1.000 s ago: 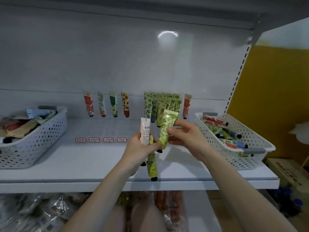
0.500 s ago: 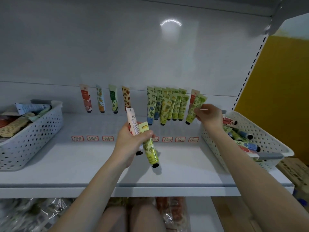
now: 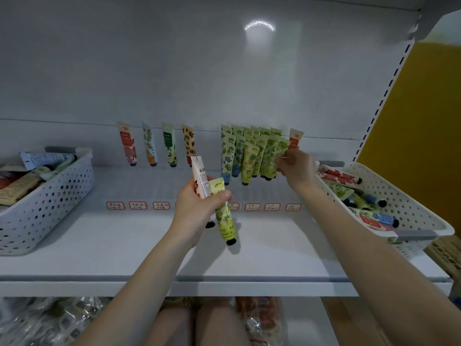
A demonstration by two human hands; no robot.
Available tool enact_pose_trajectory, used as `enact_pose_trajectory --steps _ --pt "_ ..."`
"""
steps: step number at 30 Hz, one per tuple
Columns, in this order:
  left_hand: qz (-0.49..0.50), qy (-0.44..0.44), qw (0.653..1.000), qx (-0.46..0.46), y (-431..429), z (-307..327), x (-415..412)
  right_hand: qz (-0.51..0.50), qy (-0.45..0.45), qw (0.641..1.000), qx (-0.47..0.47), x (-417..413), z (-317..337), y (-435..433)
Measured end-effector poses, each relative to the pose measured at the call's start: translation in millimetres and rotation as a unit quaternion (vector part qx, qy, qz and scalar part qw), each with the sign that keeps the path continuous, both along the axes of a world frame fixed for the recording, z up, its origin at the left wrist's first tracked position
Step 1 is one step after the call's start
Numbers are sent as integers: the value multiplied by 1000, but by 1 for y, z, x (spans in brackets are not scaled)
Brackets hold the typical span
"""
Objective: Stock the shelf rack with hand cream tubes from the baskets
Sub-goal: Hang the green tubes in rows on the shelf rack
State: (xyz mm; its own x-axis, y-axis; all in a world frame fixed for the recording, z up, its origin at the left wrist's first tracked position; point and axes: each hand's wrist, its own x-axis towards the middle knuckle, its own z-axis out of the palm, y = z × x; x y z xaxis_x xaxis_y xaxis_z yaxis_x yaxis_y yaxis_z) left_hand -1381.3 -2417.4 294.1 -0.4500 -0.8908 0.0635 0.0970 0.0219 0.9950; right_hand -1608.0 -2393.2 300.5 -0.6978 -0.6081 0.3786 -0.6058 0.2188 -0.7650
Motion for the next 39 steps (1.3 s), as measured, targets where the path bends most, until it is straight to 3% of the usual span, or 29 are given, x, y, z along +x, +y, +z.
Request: enact_pose_trajectory --steps 26,33,39 --pt "13 19 1000 -1 -6 -7 2 19 67 995 76 -7 -21 -19" --pt "28 32 999 -4 -5 2 6 23 28 997 74 -3 -14 -13" --pt "62 130 989 43 -1 17 9 3 -32 996 77 2 1 10"
